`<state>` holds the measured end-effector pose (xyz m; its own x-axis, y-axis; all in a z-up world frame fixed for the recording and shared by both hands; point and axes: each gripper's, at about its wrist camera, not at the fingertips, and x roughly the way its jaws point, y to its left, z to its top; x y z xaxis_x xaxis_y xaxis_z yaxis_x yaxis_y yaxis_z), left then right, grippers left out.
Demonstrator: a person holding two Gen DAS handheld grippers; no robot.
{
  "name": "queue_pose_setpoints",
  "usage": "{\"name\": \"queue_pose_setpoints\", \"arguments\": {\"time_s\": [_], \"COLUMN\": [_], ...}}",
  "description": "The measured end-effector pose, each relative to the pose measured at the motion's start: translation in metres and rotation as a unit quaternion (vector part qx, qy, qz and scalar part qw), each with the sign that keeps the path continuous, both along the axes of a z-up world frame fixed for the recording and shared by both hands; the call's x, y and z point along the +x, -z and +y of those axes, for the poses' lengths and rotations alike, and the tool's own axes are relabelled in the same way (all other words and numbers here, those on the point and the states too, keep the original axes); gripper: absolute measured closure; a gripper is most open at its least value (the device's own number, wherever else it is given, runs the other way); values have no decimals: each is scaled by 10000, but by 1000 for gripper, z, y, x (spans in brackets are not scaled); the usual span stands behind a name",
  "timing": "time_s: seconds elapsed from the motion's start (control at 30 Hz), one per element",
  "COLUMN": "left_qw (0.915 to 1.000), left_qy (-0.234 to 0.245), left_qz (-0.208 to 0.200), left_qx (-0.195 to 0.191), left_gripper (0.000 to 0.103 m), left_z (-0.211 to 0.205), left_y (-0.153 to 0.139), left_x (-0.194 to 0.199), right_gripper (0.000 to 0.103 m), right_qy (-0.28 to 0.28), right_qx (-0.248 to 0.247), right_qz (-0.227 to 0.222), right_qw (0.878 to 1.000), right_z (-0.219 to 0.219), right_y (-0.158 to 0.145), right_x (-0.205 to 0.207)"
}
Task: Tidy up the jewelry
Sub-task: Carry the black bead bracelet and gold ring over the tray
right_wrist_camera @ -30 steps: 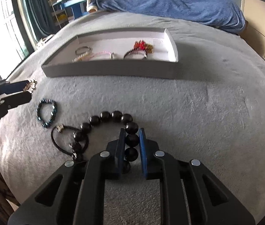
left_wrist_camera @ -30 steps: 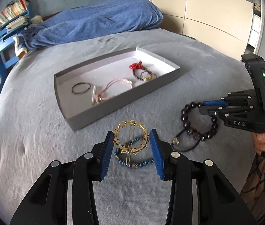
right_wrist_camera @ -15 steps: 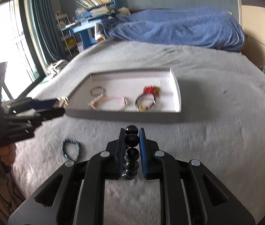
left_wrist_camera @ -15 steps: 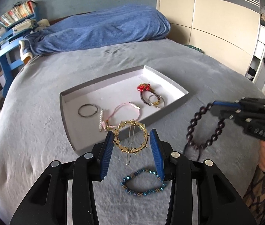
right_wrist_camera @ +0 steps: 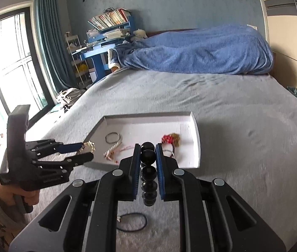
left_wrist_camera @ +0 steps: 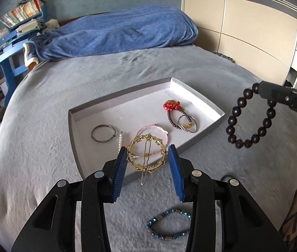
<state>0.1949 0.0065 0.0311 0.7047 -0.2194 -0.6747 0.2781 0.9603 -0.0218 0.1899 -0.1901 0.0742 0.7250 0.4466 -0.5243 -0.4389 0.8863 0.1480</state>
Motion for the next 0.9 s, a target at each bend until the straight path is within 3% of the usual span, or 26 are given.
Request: {"name": "queue_pose_setpoints", "arguments": {"time_s": [0.5,0.9], "left_qw": [9999,9994], "left_qy": [-142,-242], "left_qz": [19,212], "left_qx": [93,162], "left_gripper": [62,62], "left_z": [12,21], "left_y": [7,23], "left_x": [34,64], "right_gripper": [89,89], "right_qy": [-32,-39], "right_qx": [-11,44], "right_qz": [-191,161], "right_qw": [9998,9999], "right_z": [21,36], "right_y": [-19,-4], "right_x": [46,86]}}
